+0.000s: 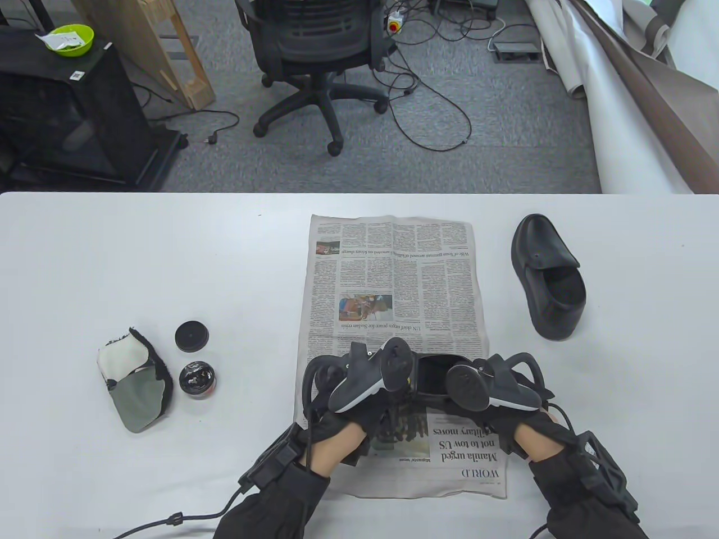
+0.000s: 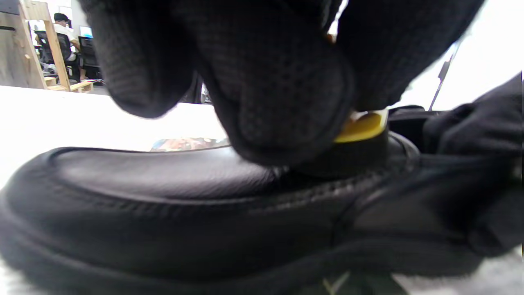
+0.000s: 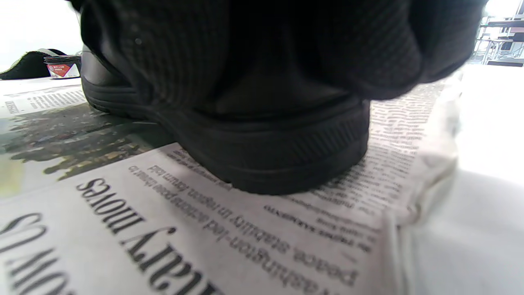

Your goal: Dip and apply built-in sponge shoe polish on shoes

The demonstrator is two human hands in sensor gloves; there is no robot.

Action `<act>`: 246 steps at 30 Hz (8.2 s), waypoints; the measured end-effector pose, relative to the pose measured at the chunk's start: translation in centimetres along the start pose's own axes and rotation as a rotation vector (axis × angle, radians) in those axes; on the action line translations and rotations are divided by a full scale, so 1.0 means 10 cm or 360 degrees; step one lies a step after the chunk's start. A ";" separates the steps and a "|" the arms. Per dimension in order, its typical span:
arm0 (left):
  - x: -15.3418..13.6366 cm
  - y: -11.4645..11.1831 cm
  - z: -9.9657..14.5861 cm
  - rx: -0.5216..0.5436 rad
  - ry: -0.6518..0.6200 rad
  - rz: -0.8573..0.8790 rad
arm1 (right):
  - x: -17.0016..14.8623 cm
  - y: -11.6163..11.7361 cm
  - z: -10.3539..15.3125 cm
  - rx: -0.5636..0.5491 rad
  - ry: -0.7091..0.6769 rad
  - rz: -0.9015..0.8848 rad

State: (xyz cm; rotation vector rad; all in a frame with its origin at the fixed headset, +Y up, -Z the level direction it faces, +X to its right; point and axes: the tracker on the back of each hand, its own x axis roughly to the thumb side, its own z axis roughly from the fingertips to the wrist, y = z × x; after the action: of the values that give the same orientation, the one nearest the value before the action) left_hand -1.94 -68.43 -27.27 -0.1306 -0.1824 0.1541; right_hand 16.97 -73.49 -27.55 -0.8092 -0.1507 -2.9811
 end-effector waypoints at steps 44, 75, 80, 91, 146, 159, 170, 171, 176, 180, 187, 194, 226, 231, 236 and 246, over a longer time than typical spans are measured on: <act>-0.09 -0.04 0.19 -0.0074 0.0013 -0.0060 | 0.00 0.00 -0.01 -0.0002 0.0016 -0.0001; -0.37 -0.05 -0.44 -0.0010 0.0437 -0.0382 | -0.01 0.00 -0.02 -0.0001 0.0013 -0.0004; -0.60 0.00 -0.31 -0.0061 0.0537 -0.0415 | -0.01 0.00 -0.01 -0.0003 0.0023 0.0003; -0.33 -0.02 0.13 -0.0141 0.0222 -0.0209 | -0.01 -0.01 -0.01 0.0001 0.0030 0.0003; -0.10 -0.11 -0.22 0.0064 0.0283 -0.0242 | -0.02 -0.01 -0.04 0.0004 0.0008 0.0005; -1.41 0.53 0.08 0.0240 0.0783 -0.0284 | -0.01 -0.01 -0.03 0.0000 0.0027 0.0027; -2.70 0.54 -0.04 0.0095 0.1249 -0.0502 | -0.01 -0.01 -0.03 0.0007 0.0021 0.0022; -2.76 0.51 -0.07 0.0068 0.1274 -0.0490 | -0.01 -0.01 -0.03 0.0008 0.0019 0.0021; -2.91 0.42 -0.17 -0.0074 0.1312 -0.0515 | -0.01 0.00 -0.03 0.0007 0.0016 0.0023; -3.00 0.35 -0.24 -0.0130 0.1307 -0.0468 | -0.01 0.00 -0.03 0.0007 0.0016 0.0023; -3.00 0.28 -0.39 -0.0139 0.1270 -0.0529 | -0.01 0.00 -0.03 0.0008 0.0017 0.0020; -2.98 0.22 -0.49 -0.0231 0.1299 -0.0509 | -0.01 0.00 -0.03 0.0009 0.0017 0.0020; -1.31 0.60 0.50 0.0425 0.0636 -0.0507 | 0.08 -0.18 0.15 -0.0259 -0.0025 0.0135; -1.29 0.43 0.65 0.0514 0.0517 -0.0430 | 0.01 -0.40 0.33 -0.0472 0.0013 0.0108; -1.43 0.33 0.65 0.0545 0.0448 -0.0386 | -0.15 -0.65 0.53 -0.0758 0.0143 0.0115; -1.45 0.31 0.68 0.0544 0.0460 -0.0407 | -0.74 -0.87 0.85 -0.1082 0.0805 0.0215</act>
State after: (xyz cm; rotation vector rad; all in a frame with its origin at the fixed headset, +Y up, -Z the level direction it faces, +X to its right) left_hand -17.78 -66.97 -23.53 0.2107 0.1172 -0.0899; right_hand 26.97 -63.76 -24.75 -0.0402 0.9244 -2.9788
